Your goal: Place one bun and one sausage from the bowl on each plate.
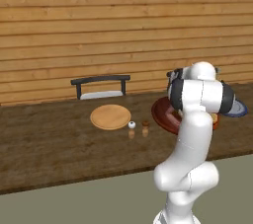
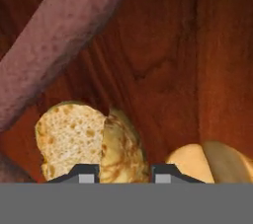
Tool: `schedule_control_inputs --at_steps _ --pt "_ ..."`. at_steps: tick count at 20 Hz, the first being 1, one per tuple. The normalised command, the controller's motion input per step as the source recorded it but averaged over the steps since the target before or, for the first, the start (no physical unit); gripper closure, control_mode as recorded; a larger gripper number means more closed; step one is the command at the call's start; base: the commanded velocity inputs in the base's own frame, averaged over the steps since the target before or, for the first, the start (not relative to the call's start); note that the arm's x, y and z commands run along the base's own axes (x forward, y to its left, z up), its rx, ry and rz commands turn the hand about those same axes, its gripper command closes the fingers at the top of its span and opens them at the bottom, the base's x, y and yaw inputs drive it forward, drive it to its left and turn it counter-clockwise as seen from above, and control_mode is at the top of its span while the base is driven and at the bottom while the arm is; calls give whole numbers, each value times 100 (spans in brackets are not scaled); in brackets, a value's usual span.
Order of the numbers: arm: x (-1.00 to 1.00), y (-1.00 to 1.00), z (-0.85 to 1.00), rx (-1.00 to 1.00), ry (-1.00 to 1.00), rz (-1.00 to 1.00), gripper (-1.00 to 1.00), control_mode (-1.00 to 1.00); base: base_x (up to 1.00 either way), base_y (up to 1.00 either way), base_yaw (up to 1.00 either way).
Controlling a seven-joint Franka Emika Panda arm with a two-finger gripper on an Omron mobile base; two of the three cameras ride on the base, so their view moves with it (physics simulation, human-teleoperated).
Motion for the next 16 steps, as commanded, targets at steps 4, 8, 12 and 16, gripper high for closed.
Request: schedule_control_inputs --at_steps 4,8,12,16 --pt "-17 59 99 0 -6 0 100 -100 0 0 0" --pt "2 84 100 0 -7 0 100 -100 0 0 0" --pt "44 100 76 -2 -1 -2 100 -100 0 0 0" --pt "78 100 33 -1 1 0 100 -100 0 0 0"
